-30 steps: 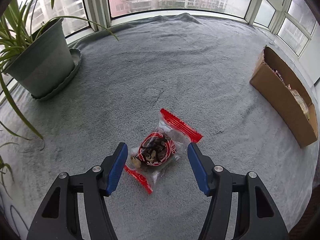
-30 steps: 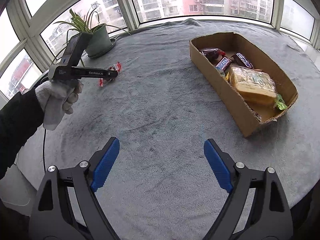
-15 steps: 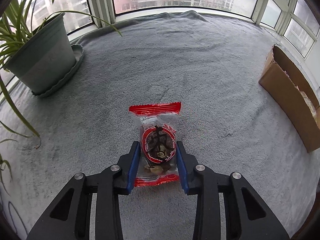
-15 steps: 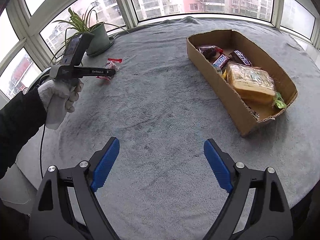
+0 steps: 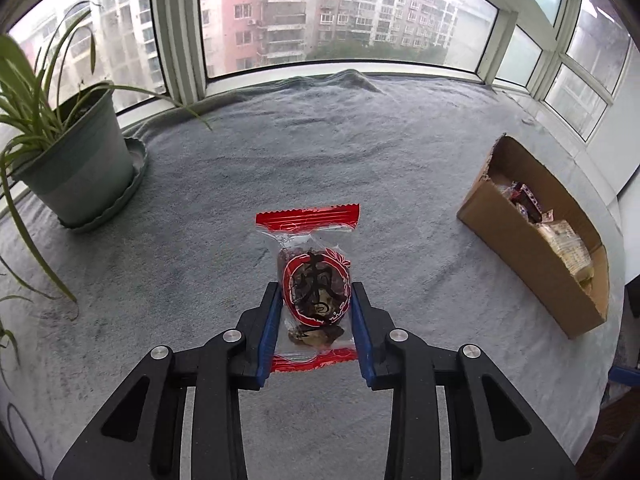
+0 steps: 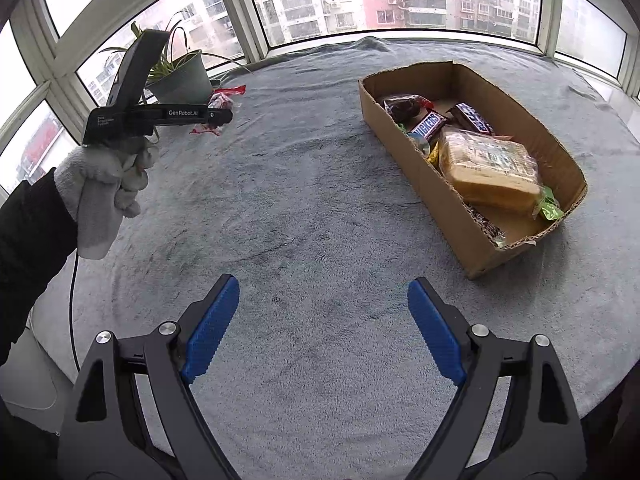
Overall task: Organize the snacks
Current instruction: 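Carry the red packet over the box and open the left gripper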
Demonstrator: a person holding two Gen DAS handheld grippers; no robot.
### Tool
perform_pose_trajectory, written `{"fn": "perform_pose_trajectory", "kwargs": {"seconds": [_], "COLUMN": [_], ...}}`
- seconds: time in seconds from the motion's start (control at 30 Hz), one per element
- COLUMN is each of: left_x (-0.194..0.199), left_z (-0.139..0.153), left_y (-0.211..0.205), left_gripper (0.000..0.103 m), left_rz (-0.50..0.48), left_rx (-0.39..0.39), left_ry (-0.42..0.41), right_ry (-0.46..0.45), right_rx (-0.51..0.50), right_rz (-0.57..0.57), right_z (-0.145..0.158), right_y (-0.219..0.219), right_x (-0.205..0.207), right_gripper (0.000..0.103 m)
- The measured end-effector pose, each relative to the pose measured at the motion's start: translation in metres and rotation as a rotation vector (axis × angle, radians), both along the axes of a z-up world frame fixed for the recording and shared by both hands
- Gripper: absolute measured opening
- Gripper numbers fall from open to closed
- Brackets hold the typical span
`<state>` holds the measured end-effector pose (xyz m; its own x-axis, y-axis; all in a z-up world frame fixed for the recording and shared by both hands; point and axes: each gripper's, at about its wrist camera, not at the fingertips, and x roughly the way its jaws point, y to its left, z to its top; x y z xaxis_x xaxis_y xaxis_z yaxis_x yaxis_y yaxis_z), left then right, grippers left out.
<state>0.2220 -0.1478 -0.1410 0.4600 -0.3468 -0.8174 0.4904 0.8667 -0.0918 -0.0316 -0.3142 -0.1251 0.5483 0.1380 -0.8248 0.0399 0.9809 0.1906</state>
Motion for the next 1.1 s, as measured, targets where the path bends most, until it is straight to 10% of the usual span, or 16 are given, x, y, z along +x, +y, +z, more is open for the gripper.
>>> {"fn": "perform_pose_trajectory", "kwargs": {"seconds": [1.1], "left_x": [-0.058], "left_z": [0.024], "left_y": [-0.211], "left_gripper": [0.032], "left_rz": [-0.230], "left_rx": [-0.067], "left_ry": [-0.023], "right_ry": [0.044], "right_rx": [-0.060], "right_rz": [-0.061], "right_z": [-0.022], "right_y": [-0.067], "right_x": [-0.013], "right_gripper": [0.089]}}
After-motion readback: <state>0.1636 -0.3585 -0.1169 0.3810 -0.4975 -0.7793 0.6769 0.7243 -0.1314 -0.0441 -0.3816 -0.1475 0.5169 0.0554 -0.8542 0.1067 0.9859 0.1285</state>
